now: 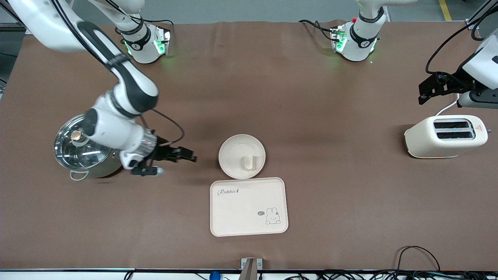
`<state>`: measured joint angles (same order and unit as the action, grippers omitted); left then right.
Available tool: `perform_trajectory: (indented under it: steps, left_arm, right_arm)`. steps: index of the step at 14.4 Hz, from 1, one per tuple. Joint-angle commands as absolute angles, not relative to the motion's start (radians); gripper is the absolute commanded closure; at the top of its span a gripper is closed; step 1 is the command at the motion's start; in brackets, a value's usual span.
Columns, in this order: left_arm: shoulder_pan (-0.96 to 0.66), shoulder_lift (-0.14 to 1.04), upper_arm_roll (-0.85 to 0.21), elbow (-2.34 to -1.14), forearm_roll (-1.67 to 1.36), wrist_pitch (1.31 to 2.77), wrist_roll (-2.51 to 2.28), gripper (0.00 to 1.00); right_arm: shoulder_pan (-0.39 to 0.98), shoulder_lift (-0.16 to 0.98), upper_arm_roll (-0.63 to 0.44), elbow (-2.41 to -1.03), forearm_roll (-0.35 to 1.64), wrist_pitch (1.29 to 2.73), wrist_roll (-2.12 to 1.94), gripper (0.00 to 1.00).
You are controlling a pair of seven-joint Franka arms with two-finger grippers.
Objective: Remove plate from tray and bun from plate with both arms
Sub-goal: 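Raise the right gripper to rest while the left gripper reaches the plate, then lower the left gripper into the plate and grasp the white bun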
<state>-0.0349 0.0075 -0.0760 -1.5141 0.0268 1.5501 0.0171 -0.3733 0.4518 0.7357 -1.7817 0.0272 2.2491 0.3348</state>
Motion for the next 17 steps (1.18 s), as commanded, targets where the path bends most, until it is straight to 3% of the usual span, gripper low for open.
perform_trajectory:
  steps: [1,6,9,10,12,17]
  left_arm:
    - [-0.037,0.003,-0.081,-1.506,0.035,1.529,0.011,0.00]
    - [-0.058,0.024,-0.153,-1.511,-0.050,1.544,-0.162,0.00]
    - [-0.106,0.150,-0.299,-1.509,-0.051,1.713,-0.472,0.00]
    - [-0.138,0.205,-0.325,-1.509,-0.046,1.800,-0.539,0.00]
    - [-0.231,0.306,-0.328,-1.505,-0.025,1.957,-0.694,0.00]
    - [-0.386,0.592,-0.328,-1.497,0.248,2.248,-0.906,0.00]
  right_arm:
    - [-0.420,0.352,0.715,-1.646,-0.095,1.937,0.347,0.00]
    - [-0.579,0.299,0.715,-1.563,-0.123,1.816,0.209,0.00]
    - [-0.663,0.249,0.716,-1.525,-0.121,1.694,0.131,0.00]
    - [-0.640,0.233,0.666,-1.500,-0.120,1.640,0.085,0.00]
    - [-0.492,0.166,0.451,-1.456,-0.104,1.536,0.040,0.00]
    - [-0.071,0.092,-0.053,-1.457,-0.060,1.519,-0.046,0.00]
